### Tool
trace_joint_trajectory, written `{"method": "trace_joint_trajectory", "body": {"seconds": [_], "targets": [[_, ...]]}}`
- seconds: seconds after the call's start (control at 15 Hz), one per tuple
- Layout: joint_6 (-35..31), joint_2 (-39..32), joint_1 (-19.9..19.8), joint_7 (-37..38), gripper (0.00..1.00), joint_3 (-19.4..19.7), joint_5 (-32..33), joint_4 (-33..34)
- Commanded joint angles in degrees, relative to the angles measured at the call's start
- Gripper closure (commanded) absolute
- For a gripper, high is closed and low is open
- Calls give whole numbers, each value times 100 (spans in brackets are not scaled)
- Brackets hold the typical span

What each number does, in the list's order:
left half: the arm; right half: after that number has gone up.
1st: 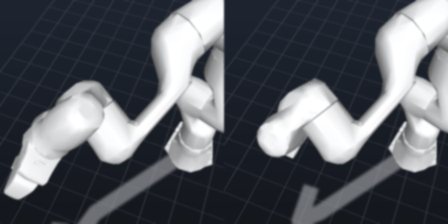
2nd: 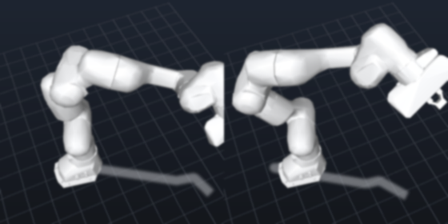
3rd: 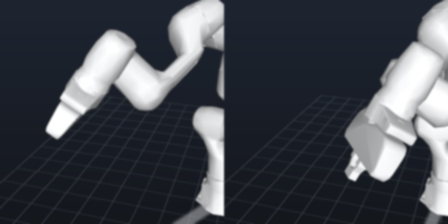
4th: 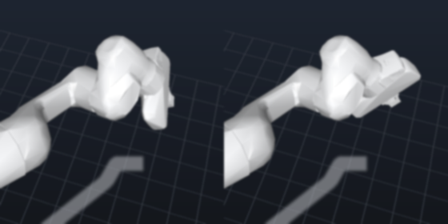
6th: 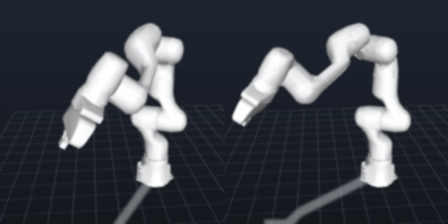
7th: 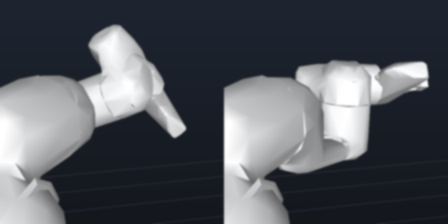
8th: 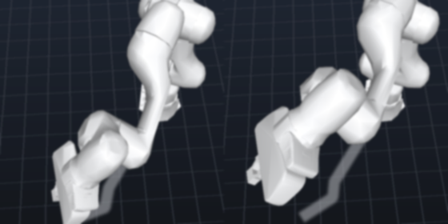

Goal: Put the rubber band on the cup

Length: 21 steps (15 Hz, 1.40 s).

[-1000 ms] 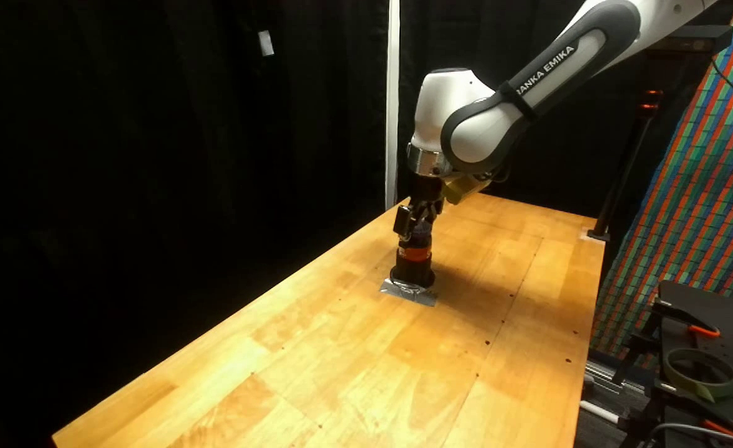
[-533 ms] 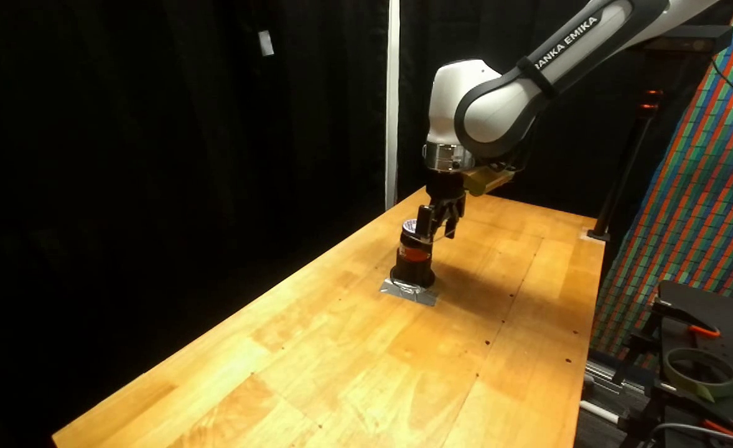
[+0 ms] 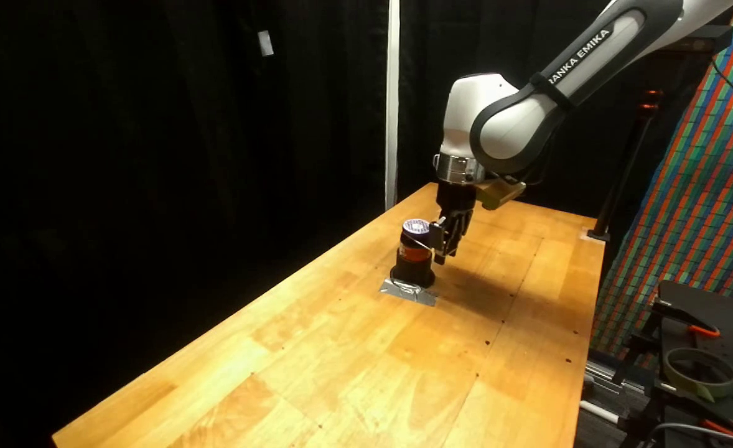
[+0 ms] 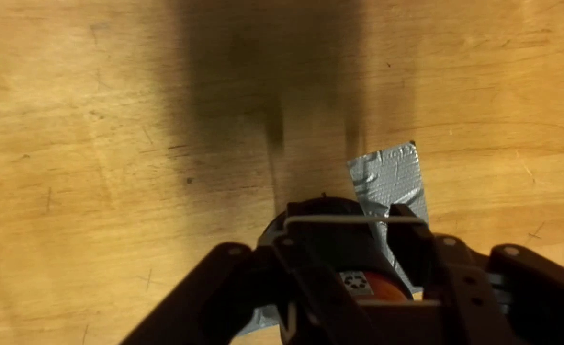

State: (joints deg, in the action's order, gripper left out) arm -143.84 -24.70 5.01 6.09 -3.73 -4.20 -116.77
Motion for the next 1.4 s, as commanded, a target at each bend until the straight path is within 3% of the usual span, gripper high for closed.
{"method": "trace_joint_trajectory", "body": {"seconds": [0.0,0.13,0.27,0.53,0.67,0.87,1.33], "targets": [[-1011,624,5,-119,80,-37,-10,-919],[-1713,767,30,-123,94,-22,37,-1259],[-2286,901,-10,-194,100,-81,-23,-1587],[-3514,1099,-326,-499,96,-545,-367,-2185],[-4284,1051,-798,-732,94,-1172,-639,-2368],[-5359,864,-1385,-537,95,-1840,-355,-2576],[-6823,691,-1782,-467,96,-1854,180,-3047]]}}
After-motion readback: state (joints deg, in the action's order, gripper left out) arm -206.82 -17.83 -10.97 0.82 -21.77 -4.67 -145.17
